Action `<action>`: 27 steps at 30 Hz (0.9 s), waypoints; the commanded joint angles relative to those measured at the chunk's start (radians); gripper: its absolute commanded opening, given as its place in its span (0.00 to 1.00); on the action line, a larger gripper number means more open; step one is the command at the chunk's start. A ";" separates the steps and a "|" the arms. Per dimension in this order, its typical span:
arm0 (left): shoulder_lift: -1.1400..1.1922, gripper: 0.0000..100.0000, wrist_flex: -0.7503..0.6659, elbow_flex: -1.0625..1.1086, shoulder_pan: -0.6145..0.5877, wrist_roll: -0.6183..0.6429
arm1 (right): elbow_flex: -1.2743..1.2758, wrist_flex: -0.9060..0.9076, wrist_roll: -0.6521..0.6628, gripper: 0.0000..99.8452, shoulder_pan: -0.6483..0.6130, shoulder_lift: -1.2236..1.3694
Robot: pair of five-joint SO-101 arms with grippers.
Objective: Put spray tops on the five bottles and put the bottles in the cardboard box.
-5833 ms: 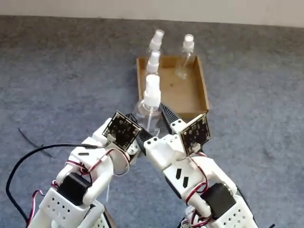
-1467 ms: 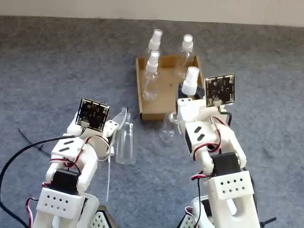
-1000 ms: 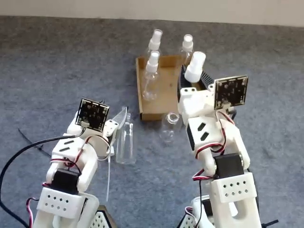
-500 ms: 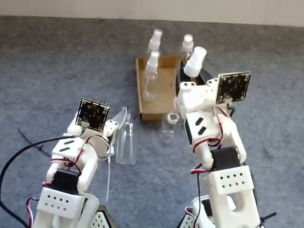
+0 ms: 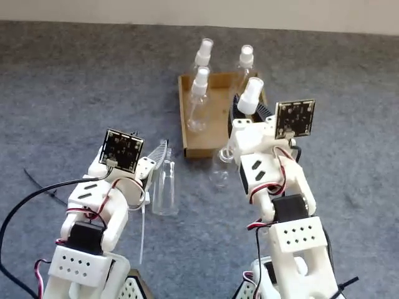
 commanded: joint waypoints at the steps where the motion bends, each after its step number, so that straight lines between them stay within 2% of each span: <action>1: -0.001 0.21 -0.026 -0.007 -0.012 0.009 | 0.087 -0.119 -0.006 0.00 -0.030 0.005; 7: -0.001 0.21 -0.025 -0.007 -0.013 0.009 | 0.219 -0.159 -0.006 0.03 -0.058 0.002; 14: -0.001 0.21 -0.025 -0.007 -0.013 0.009 | 0.226 -0.157 -0.005 0.24 -0.062 -0.002; 22: -0.001 0.21 -0.025 -0.007 -0.013 0.009 | 0.223 -0.156 0.063 0.24 -0.085 -0.005; 27: -0.001 0.21 -0.025 -0.007 -0.013 0.009 | 0.216 -0.156 0.063 0.24 -0.039 -0.007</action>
